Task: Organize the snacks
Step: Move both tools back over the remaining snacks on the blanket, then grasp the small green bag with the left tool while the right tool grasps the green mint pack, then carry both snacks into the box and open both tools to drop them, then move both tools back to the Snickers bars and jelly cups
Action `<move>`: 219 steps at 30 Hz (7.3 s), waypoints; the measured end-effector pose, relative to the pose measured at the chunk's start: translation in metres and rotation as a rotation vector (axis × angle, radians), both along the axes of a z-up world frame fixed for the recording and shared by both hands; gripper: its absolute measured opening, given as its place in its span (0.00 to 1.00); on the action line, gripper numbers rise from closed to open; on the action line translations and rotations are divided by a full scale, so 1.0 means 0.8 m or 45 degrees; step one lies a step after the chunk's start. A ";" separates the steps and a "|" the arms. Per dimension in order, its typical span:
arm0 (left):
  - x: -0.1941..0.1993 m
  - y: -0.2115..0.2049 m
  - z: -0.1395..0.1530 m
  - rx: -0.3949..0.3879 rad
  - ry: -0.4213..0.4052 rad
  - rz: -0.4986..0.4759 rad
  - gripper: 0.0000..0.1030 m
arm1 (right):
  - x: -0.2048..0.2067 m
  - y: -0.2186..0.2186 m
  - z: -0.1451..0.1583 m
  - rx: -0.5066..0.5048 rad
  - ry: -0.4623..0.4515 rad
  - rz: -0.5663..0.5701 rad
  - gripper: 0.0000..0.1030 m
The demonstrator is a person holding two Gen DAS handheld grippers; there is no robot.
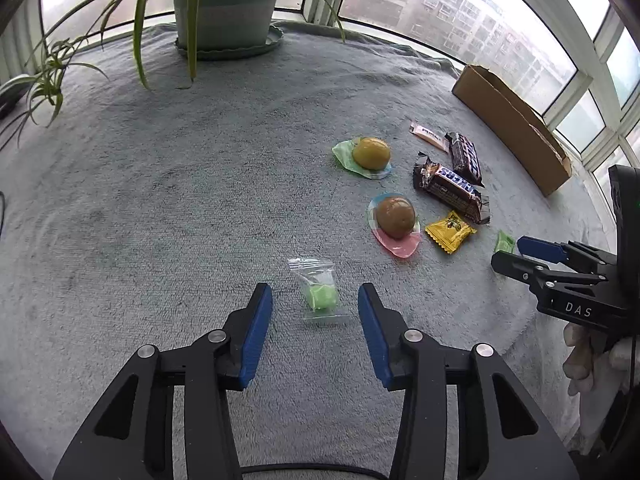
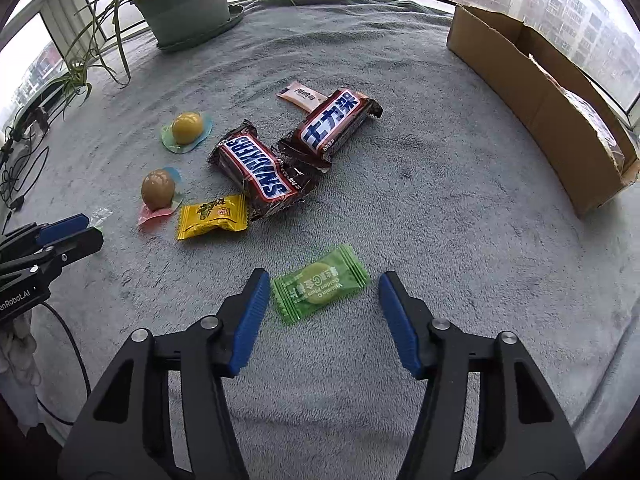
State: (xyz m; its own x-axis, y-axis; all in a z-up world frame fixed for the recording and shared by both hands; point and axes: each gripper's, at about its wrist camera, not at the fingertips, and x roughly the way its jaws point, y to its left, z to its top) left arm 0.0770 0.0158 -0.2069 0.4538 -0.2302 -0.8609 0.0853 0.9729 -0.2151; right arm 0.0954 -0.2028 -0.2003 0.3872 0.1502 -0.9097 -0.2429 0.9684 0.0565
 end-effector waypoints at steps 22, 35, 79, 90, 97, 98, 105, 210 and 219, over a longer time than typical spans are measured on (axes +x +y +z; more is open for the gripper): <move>-0.011 -0.006 -0.002 0.068 -0.059 -0.009 0.18 | -0.003 -0.033 0.003 0.121 0.028 -0.084 0.33; -0.012 -0.004 -0.001 0.051 -0.057 -0.002 0.17 | -0.016 0.009 0.001 -0.038 -0.043 0.137 0.40; -0.011 0.003 0.001 -0.012 -0.054 0.035 0.17 | 0.034 0.002 0.001 0.002 0.002 0.204 0.34; -0.011 0.005 -0.001 -0.017 -0.047 0.041 0.17 | 0.040 0.002 0.002 0.004 -0.022 0.206 0.21; -0.011 0.004 0.004 -0.033 -0.056 0.039 0.17 | 0.029 -0.016 0.025 0.056 -0.071 0.165 0.21; -0.011 0.004 0.007 -0.041 -0.059 0.037 0.17 | 0.028 -0.019 0.031 0.063 -0.082 0.159 0.21; -0.007 -0.014 0.043 -0.067 -0.133 -0.019 0.17 | 0.027 -0.047 0.076 0.098 -0.178 0.105 0.21; 0.211 -0.276 0.225 0.012 -0.569 -0.464 0.45 | 0.139 -0.218 0.190 -0.119 -0.443 -0.173 0.79; 0.168 -0.174 0.234 0.025 -0.565 -0.325 0.51 | 0.102 -0.175 0.187 -0.050 -0.409 -0.083 0.79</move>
